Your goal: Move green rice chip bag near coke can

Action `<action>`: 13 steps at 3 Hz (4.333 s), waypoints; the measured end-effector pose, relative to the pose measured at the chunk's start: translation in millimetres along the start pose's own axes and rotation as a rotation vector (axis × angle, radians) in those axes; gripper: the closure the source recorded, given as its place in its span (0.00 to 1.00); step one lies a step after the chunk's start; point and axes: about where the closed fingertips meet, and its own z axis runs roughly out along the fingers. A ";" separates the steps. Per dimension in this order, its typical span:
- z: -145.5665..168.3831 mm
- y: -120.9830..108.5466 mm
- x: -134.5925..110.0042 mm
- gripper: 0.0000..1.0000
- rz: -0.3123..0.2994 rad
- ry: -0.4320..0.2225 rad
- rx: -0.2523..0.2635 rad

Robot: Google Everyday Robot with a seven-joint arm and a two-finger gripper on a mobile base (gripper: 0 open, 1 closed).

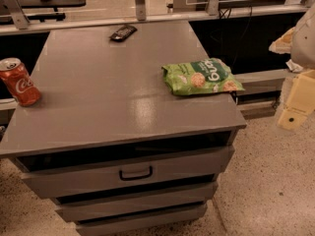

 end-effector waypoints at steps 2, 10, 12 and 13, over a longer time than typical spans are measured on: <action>15.8 -20.2 -9.4 0.00 -0.001 -0.027 0.031; 207.7 -174.0 -105.6 0.64 -0.004 -0.334 -0.117; 204.2 -174.8 -106.3 1.00 -0.004 -0.334 -0.117; 204.1 -174.8 -106.4 1.00 -0.004 -0.334 -0.117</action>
Offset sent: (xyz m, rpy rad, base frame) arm 0.0721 0.0143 -0.0275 0.0513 -0.0850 0.0042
